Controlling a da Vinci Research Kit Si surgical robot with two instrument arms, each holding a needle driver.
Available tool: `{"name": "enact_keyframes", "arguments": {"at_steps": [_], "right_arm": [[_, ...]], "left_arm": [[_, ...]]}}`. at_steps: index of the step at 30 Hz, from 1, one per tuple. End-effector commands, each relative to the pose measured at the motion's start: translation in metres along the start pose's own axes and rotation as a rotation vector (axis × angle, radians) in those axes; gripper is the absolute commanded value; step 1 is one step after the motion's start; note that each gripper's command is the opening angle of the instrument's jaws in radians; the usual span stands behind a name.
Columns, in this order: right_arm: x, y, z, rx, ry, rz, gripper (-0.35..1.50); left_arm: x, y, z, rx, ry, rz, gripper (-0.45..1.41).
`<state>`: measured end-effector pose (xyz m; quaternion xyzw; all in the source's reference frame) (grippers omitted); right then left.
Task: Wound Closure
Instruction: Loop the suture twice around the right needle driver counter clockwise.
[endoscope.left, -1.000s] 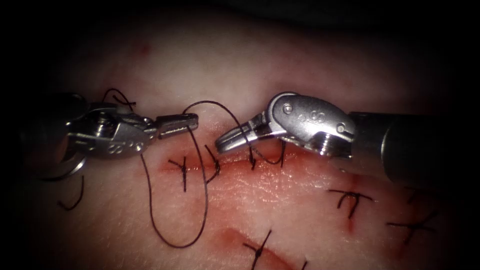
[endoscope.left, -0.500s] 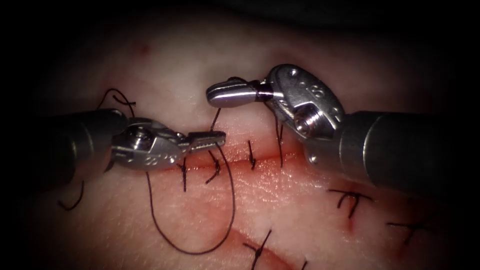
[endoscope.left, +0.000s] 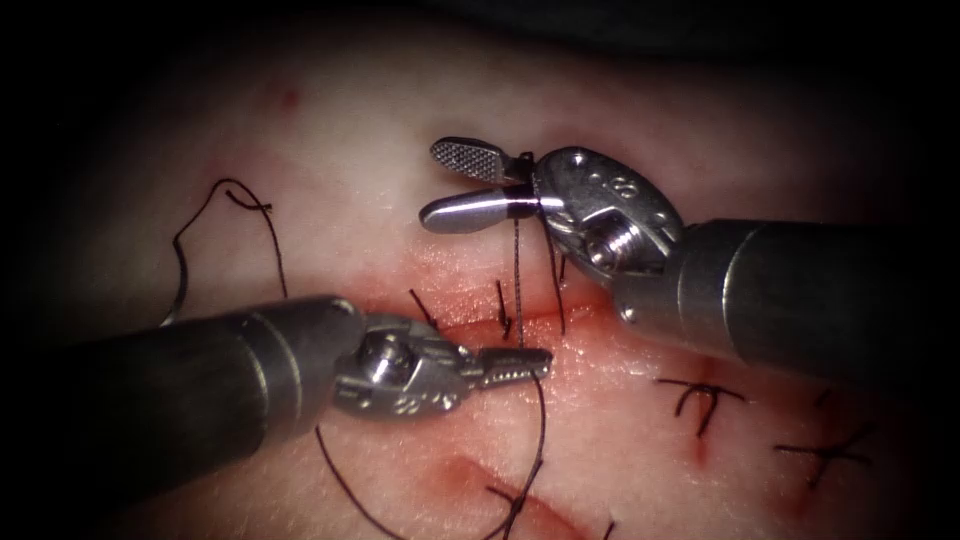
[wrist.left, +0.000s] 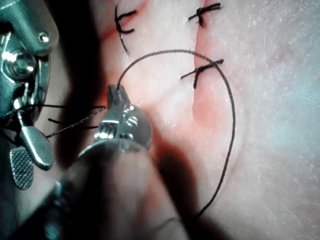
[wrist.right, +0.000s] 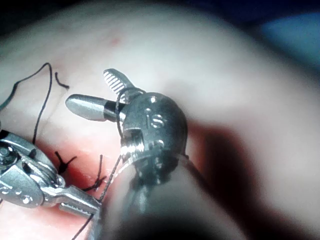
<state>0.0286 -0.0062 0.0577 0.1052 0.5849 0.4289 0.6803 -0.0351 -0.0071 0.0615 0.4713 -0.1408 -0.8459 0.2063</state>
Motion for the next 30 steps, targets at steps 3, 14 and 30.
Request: {"name": "enact_keyframes", "arguments": {"at_steps": [3, 14, 30], "right_arm": [[-0.0045, 0.0003, 0.0002, 0.007, -0.095, -0.079, 1.43], [-0.0099, 0.0005, -0.0021, 0.132, -0.238, -0.241, 1.43], [-0.0096, -0.0012, -0.0038, 0.601, -0.254, -0.254, 1.38]], "left_arm": [[0.0008, -0.0006, -0.0001, -0.003, 0.007, 0.005, -0.45], [0.0010, -0.0059, -0.0033, -0.019, 0.061, 0.053, -0.45], [-0.0087, -0.0096, -0.0036, -0.049, 0.287, 0.098, -0.45]]}}
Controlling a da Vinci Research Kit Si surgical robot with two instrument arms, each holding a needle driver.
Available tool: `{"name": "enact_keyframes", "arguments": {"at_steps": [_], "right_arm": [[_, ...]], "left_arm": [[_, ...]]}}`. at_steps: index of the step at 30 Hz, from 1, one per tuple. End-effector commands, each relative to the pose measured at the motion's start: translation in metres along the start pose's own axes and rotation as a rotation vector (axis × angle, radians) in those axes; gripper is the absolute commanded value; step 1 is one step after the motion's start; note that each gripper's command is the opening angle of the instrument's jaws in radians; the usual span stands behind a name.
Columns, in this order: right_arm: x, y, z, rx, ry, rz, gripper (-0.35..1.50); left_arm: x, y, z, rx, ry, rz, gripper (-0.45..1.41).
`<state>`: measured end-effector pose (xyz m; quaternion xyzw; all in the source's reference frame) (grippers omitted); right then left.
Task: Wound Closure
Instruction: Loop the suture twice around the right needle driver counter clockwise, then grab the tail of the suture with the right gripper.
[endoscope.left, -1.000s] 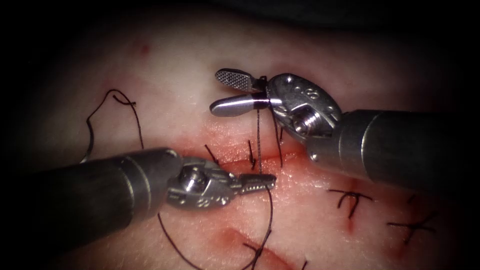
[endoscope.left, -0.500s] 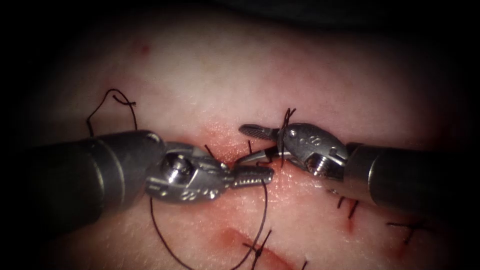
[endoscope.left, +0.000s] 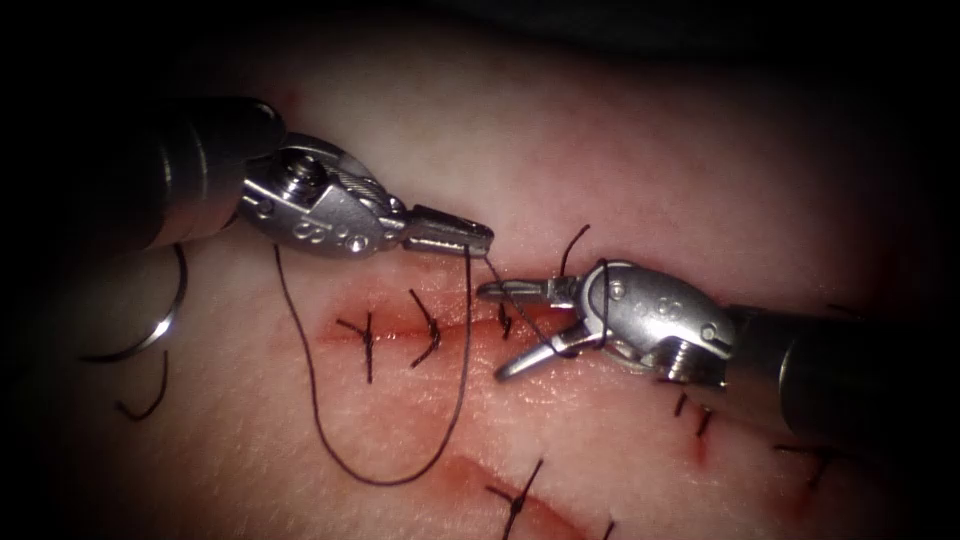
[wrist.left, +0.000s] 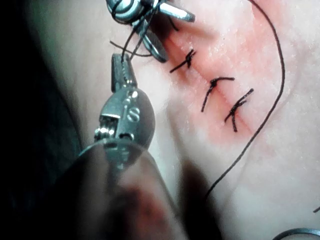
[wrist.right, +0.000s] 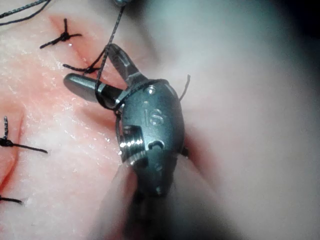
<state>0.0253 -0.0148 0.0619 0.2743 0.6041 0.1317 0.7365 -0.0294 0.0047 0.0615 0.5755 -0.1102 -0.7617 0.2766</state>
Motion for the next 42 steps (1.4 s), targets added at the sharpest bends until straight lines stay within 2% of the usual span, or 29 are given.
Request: {"name": "enact_keyframes", "arguments": {"at_steps": [1, 5, 7, 10, 13, 15, 16, 19, 24, 29, 33, 37, 38, 42], "right_arm": [[-0.0007, 0.0001, 0.0013, 0.019, 0.003, 0.014, 1.38], [-0.0016, -0.0006, 0.0016, 0.087, 0.006, 0.050, 1.37], [-0.0018, -0.0009, 0.0012, 0.125, 0.045, 0.080, 1.28], [-0.0015, -0.0008, 0.0008, 0.163, 0.116, 0.099, 1.26], [0.0000, -0.0003, -0.0002, 0.152, 0.210, 0.115, 1.28], [0.0004, -0.0001, -0.0005, 0.152, 0.236, 0.126, 1.28], [0.0015, 0.0002, -0.0013, 0.153, 0.299, 0.144, 1.28], [0.0030, 0.0010, -0.0023, 0.130, 0.395, 0.165, 1.25], [0.0040, 0.0026, -0.0035, 0.019, 0.526, 0.206, 1.25], [0.0041, 0.0040, -0.0042, -0.125, 0.578, 0.248, 1.16], [0.0044, 0.0054, -0.0051, -0.299, 0.622, 0.287, 1.15], [0.0038, 0.0050, -0.0054, -0.476, 0.611, 0.298, 1.11], [0.0035, 0.0045, -0.0056, -0.535, 0.591, 0.300, 1.06], [0.0026, 0.0029, -0.0060, -0.635, 0.514, 0.303, 0.83]], "left_arm": [[-0.0009, -0.0007, 0.0007, 0.006, 0.016, -0.001, -0.45], [-0.0023, -0.0011, 0.0013, 0.016, 0.065, -0.005, -0.45], [-0.0032, -0.0009, 0.0015, 0.019, 0.091, -0.017, -0.45], [-0.0043, -0.0006, 0.0015, 0.018, 0.085, -0.019, -0.45], [-0.0056, 0.0008, 0.0017, 0.016, 0.080, -0.035, -0.45], [-0.0058, 0.0012, 0.0017, 0.012, 0.078, -0.040, -0.45], [-0.0063, 0.0024, 0.0020, 0.004, 0.078, -0.054, -0.45], [-0.0069, 0.0043, 0.0026, -0.008, 0.072, -0.073, -0.45], [-0.0063, 0.0072, 0.0044, -0.011, 0.067, -0.097, -0.45], [-0.0048, 0.0092, 0.0059, -0.011, 0.065, -0.103, -0.45], [-0.0039, 0.0100, 0.0062, -0.011, 0.064, -0.119, -0.45], [-0.0026, 0.0107, 0.0074, -0.007, 0.031, -0.131, -0.45], [-0.0019, 0.0109, 0.0080, -0.003, 0.016, -0.131, -0.45], [-0.0009, 0.0107, 0.0088, 0.002, 0.004, -0.135, -0.45]]}}
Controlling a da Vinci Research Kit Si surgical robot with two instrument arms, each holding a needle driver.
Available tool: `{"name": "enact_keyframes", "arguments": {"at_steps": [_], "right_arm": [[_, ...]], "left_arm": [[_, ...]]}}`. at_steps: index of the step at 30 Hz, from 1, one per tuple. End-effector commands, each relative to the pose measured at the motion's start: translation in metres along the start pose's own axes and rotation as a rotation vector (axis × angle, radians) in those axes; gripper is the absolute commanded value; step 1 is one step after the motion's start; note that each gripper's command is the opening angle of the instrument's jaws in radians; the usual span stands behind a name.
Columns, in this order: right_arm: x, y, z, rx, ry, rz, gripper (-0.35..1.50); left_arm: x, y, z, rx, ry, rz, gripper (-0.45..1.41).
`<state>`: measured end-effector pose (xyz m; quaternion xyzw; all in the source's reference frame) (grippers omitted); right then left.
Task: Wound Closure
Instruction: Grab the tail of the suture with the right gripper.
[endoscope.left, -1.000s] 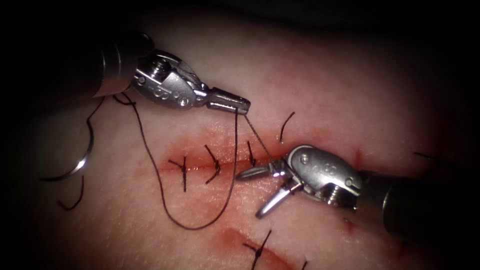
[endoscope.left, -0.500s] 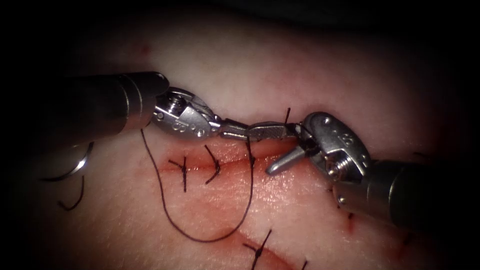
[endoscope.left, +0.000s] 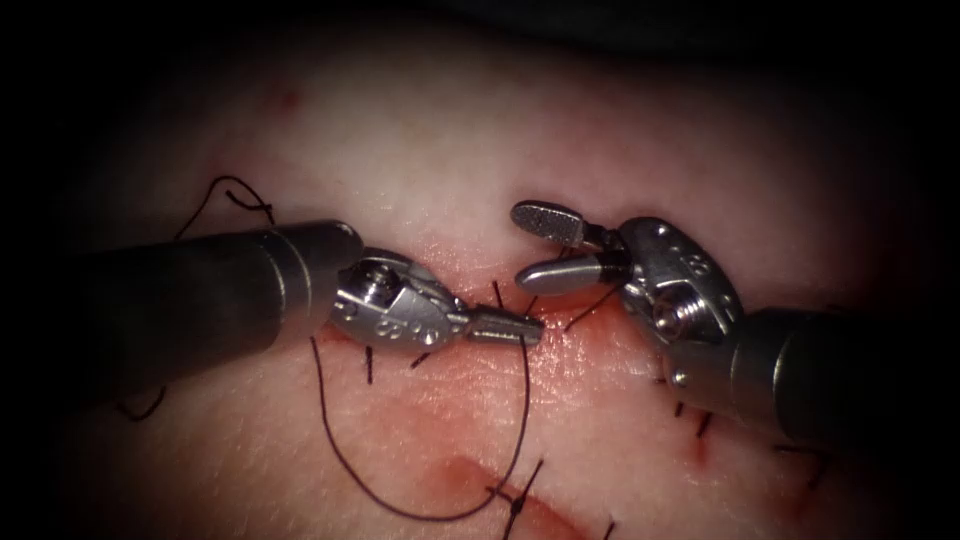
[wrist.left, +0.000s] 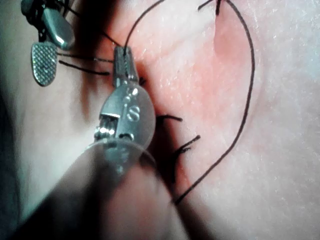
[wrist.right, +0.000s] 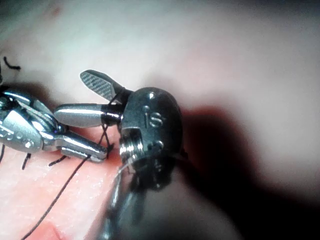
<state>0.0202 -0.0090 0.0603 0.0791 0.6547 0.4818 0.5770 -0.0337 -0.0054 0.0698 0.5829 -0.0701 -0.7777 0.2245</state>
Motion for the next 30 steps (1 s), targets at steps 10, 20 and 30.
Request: {"name": "enact_keyframes", "arguments": {"at_steps": [10, 20, 30], "right_arm": [[-0.0033, -0.0007, -0.0059, -0.246, -0.076, -0.046, 0.59], [-0.0050, -0.0005, -0.0041, -0.274, -0.089, 0.017, 1.03], [-0.0066, 0.0004, -0.0019, -0.290, -0.112, 0.017, 1.21]], "left_arm": [[0.0037, -0.0012, 0.0040, 0.018, -0.003, -0.018, -0.45], [0.0024, -0.0032, 0.0054, 0.020, 0.007, -0.028, -0.45], [0.0015, -0.0029, 0.0046, 0.015, 0.021, -0.044, -0.45]]}}
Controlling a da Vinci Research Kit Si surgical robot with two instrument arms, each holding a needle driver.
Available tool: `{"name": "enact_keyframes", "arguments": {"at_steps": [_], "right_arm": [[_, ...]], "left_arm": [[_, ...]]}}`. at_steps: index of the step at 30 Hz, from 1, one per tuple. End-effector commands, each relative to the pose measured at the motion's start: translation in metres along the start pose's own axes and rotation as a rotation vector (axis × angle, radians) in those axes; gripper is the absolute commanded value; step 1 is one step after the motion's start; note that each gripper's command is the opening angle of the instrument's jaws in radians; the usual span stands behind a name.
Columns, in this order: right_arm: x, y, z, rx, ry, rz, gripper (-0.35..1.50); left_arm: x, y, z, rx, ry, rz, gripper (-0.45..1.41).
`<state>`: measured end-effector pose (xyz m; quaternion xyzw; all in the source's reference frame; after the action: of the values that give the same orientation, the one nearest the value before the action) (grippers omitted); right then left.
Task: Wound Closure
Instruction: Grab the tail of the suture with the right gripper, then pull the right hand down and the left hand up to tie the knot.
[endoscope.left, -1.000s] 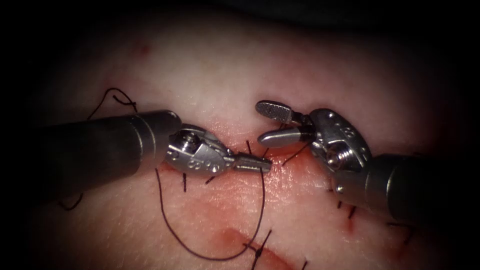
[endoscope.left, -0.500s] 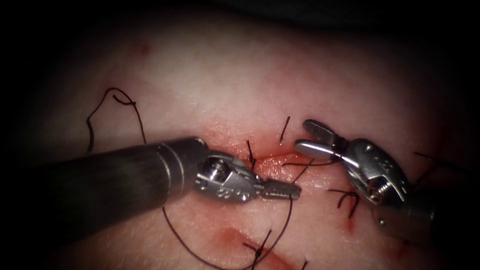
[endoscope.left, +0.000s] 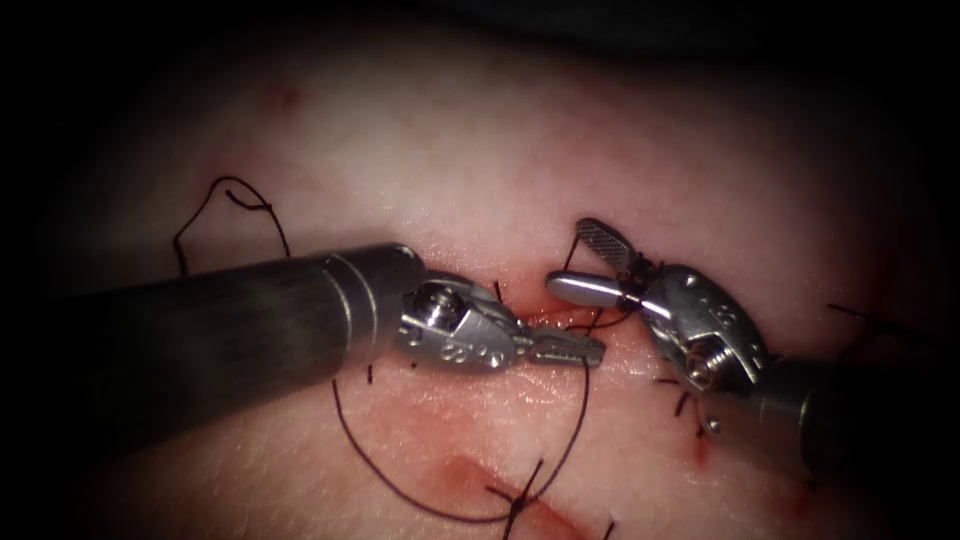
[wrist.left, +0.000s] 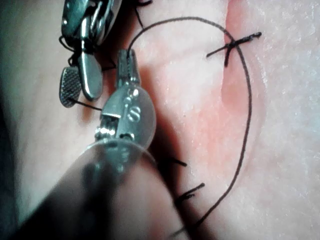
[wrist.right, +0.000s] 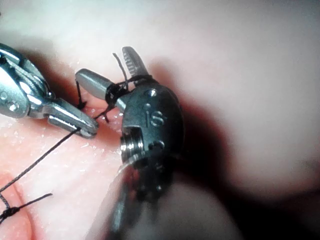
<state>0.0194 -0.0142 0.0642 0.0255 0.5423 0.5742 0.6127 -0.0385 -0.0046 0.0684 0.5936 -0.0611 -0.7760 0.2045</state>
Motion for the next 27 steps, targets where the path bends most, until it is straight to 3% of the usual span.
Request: {"name": "enact_keyframes", "arguments": {"at_steps": [1, 4, 5, 6, 7, 12, 19, 27], "right_arm": [[-0.0007, -0.0005, 0.0015, 0.009, 0.000, -0.003, 1.21], [-0.0008, -0.0007, 0.0018, 0.005, -0.001, -0.004, 1.10], [-0.0008, -0.0007, 0.0018, 0.002, -0.012, -0.006, 0.54], [-0.0008, -0.0007, 0.0015, -0.025, -0.032, -0.012, -0.13], [-0.0008, -0.0006, 0.0013, -0.060, -0.047, -0.018, -0.35], [-0.0003, -0.0006, 0.0006, -0.077, -0.044, -0.049, -0.35], [-0.0012, -0.0033, -0.0047, -0.082, 0.031, -0.161, -0.35], [-0.0034, -0.0063, -0.0085, -0.094, 0.063, -0.233, -0.35]], "left_arm": [[-0.0004, -0.0003, 0.0007, 0.001, 0.001, -0.001, -0.45], [-0.0003, -0.0003, 0.0007, 0.002, -0.002, -0.007, -0.45], [-0.0003, -0.0002, 0.0006, 0.002, -0.004, -0.007, -0.45], [-0.0003, -0.0002, 0.0006, 0.002, -0.007, -0.007, -0.45], [-0.0003, -0.0002, 0.0005, 0.002, -0.006, -0.007, -0.45], [-0.0004, -0.0006, -0.0004, 0.002, -0.017, -0.012, -0.45], [-0.0020, -0.0048, -0.0049, 0.005, -0.076, -0.077, -0.45], [-0.0097, -0.0140, -0.0074, 0.050, -0.146, -0.184, -0.45]]}}
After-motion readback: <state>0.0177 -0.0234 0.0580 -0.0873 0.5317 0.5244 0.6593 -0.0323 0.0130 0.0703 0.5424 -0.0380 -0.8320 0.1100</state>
